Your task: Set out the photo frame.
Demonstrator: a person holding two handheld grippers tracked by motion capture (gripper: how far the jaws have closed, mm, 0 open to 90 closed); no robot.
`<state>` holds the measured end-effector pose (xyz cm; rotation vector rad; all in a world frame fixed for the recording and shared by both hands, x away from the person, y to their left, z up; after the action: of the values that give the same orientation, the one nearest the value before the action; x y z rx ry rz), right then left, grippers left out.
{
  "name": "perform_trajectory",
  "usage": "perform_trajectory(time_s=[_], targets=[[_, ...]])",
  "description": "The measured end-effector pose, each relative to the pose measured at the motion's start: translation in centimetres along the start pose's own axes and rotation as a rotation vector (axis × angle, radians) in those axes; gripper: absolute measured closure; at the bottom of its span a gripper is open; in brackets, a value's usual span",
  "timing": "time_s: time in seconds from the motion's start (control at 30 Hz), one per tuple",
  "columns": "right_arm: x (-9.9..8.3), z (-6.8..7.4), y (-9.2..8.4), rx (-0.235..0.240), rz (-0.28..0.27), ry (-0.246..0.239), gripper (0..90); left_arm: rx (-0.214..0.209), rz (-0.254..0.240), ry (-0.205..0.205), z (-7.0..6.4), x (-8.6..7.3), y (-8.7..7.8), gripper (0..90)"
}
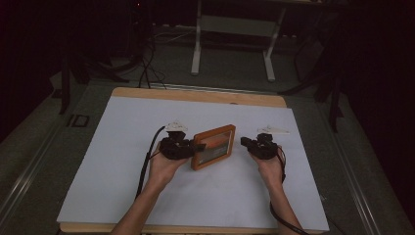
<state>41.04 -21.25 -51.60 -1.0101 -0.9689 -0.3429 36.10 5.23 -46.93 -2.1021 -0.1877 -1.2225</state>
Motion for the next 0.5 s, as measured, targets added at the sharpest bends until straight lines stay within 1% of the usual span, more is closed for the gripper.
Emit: perform_trajectory(time_s=[0.3,0.5], targets=[[0.0,0.0,-0.1,0.000,-0.003,0.002,85.3,-0.007,0.001,0.002,0.7,1.1,-0.9,69.1],[0.0,0.0,-0.2,0.001,-0.006,-0.001,85.3,-0.009,0.023,0.024,0.9,1.7,-1.5,69.1]])
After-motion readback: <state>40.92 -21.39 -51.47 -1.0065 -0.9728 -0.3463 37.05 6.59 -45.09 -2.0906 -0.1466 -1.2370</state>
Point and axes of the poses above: each handheld gripper's, and its own axes: y roughly forward along the jaws, x roughly out of its top, z roughly to its left, the point moved 4 cm from there along y, roughly forward along the jaws, and after that the axes turned 1 degree about -x, right-handed, at the moved point
